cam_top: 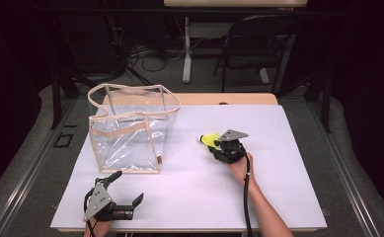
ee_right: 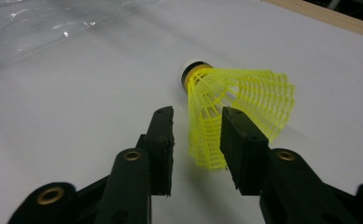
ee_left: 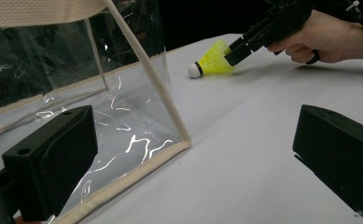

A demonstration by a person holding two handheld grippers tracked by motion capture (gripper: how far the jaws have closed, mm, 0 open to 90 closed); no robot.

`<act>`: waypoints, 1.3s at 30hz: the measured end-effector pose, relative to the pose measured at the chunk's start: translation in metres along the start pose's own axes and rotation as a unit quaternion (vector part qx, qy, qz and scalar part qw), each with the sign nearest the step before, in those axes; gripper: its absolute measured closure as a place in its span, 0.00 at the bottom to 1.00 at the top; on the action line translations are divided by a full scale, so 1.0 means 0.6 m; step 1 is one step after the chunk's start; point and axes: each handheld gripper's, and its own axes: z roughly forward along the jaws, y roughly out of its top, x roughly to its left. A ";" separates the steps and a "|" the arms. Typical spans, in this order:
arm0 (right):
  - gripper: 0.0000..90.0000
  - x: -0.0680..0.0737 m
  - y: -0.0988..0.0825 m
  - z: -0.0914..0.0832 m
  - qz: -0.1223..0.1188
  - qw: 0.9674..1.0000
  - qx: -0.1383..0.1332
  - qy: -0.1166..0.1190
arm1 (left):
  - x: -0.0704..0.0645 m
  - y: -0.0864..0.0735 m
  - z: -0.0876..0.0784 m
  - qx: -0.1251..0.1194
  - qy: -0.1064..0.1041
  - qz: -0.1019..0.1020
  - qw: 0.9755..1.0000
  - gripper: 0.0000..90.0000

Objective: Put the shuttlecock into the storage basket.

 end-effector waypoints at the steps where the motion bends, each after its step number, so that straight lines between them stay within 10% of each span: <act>1: 0.75 0.000 0.000 0.000 0.000 1.000 0.003 -0.001 | 0.000 0.000 0.000 0.000 0.000 0.000 1.000 0.00; 39: 1.00 0.005 -0.001 -0.004 -0.028 0.999 -0.011 -0.025 | -0.001 0.000 -0.001 0.001 0.000 0.003 1.000 0.00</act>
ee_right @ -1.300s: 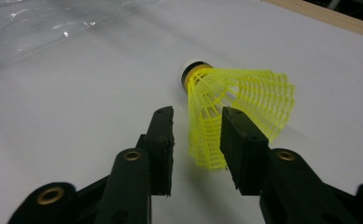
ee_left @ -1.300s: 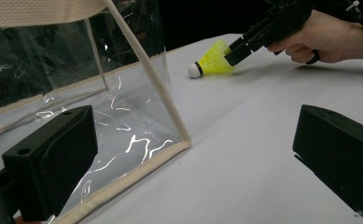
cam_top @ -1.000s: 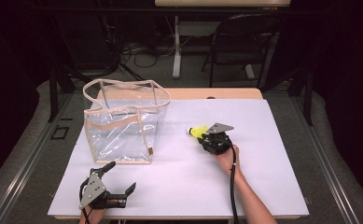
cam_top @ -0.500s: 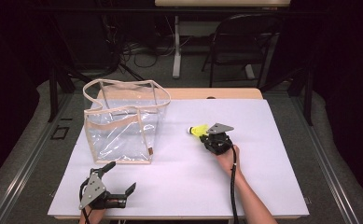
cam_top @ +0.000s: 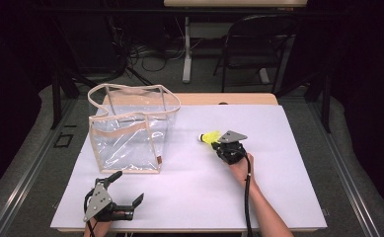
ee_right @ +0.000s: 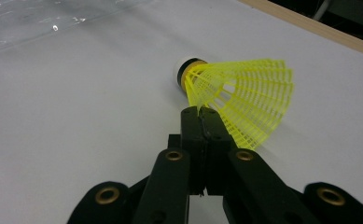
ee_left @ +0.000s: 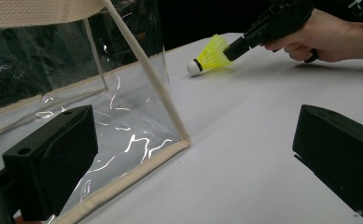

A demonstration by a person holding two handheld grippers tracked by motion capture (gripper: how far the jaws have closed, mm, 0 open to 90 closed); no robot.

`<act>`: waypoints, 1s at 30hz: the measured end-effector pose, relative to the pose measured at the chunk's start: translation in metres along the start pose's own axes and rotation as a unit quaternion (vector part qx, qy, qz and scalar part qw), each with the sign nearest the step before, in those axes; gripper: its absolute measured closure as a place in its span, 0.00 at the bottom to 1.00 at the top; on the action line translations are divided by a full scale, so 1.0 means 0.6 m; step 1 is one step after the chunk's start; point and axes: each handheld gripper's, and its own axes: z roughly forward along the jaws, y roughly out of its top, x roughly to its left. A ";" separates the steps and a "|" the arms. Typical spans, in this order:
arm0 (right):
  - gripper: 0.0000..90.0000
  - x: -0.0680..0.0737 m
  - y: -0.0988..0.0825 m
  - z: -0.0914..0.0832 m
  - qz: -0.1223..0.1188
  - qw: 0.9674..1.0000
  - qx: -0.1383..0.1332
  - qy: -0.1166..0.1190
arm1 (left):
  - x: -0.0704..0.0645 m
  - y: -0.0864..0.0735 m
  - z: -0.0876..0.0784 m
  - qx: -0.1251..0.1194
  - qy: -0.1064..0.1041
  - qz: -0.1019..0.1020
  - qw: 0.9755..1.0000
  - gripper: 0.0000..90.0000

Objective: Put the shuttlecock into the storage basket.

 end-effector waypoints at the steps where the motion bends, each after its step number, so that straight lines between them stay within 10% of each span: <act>1: 1.00 0.001 0.001 -0.001 -0.001 1.000 0.000 0.000 | 0.000 0.000 0.000 0.000 0.000 0.000 1.000 0.00; 30: 1.00 -0.006 0.018 -0.036 -0.006 0.999 -0.029 -0.016 | -0.001 0.000 0.002 0.002 0.001 0.003 1.000 0.00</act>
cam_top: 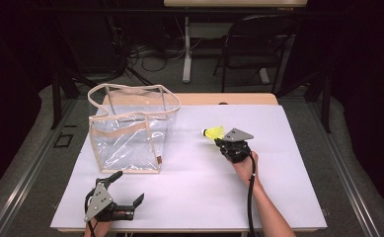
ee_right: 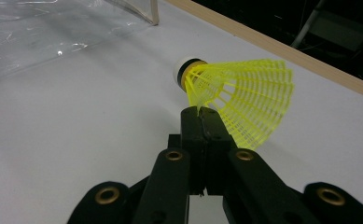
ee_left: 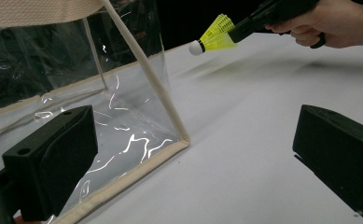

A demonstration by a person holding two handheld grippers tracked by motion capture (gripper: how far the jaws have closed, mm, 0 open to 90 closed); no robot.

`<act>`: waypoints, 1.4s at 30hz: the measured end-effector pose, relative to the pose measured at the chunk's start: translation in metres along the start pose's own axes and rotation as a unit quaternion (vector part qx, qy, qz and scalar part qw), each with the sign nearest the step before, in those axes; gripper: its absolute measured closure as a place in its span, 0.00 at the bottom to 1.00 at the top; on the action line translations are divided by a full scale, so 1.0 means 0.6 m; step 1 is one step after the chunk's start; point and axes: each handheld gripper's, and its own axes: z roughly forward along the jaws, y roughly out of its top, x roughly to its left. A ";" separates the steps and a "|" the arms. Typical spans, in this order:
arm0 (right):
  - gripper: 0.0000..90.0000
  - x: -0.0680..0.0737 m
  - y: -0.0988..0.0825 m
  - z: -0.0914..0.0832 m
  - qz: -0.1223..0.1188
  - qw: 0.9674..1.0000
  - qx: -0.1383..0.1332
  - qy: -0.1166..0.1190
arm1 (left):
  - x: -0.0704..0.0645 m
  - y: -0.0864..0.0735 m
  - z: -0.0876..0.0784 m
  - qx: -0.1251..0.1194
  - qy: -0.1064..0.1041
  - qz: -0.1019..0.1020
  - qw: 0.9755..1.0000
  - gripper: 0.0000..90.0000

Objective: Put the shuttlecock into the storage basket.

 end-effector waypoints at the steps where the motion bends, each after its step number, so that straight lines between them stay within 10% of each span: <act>1: 1.00 0.000 0.000 0.000 0.000 1.000 0.000 0.000 | 0.000 0.000 0.000 0.000 0.000 0.000 1.000 0.00; 42: 1.00 0.009 0.048 -0.052 -0.013 0.999 -0.045 0.003 | 0.000 0.000 -0.001 -0.001 0.003 -0.001 1.000 0.00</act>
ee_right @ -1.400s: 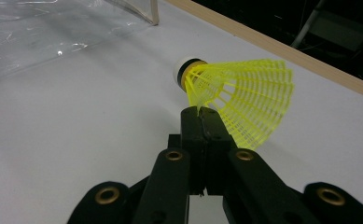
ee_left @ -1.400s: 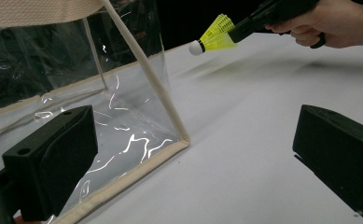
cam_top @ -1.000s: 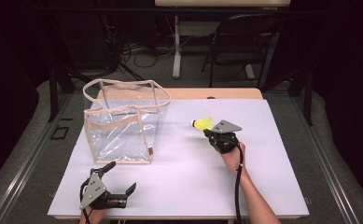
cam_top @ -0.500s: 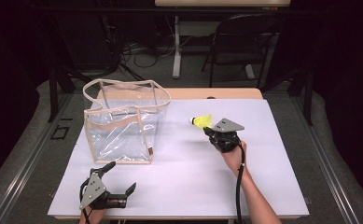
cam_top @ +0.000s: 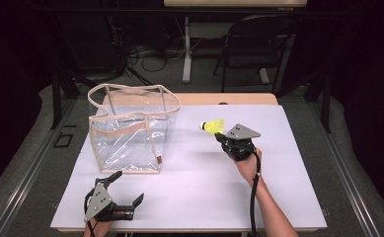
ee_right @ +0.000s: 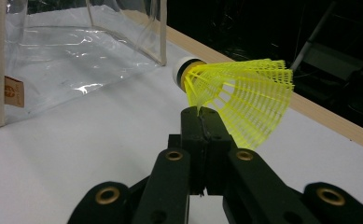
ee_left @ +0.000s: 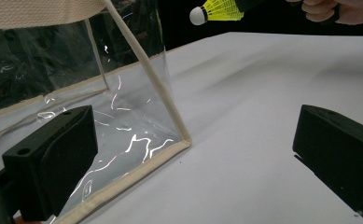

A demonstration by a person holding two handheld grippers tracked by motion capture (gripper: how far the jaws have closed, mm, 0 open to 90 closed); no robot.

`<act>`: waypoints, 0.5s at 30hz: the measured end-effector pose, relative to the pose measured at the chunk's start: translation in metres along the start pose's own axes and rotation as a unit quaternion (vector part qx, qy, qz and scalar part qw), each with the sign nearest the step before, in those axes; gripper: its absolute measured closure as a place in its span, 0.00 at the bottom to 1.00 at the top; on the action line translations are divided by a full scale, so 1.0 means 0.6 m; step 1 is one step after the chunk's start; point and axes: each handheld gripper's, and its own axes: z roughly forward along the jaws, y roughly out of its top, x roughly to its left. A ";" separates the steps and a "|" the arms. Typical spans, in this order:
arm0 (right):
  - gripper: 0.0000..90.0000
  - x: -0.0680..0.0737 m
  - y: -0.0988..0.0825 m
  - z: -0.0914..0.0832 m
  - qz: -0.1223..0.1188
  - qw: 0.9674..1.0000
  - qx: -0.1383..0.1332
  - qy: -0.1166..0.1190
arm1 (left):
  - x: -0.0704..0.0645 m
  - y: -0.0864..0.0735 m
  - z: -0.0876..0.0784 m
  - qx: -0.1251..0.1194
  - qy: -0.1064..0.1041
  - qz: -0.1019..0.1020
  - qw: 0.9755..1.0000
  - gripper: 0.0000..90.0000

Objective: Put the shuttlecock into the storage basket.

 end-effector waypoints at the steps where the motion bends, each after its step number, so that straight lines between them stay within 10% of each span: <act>1: 1.00 0.000 0.001 -0.001 0.000 1.000 0.001 0.001 | 0.000 0.000 0.000 0.000 0.000 0.000 1.000 0.00; 15: 1.00 0.004 0.010 -0.008 -0.003 1.000 -0.008 0.004 | 0.000 0.000 0.000 0.001 -0.001 0.000 1.000 0.00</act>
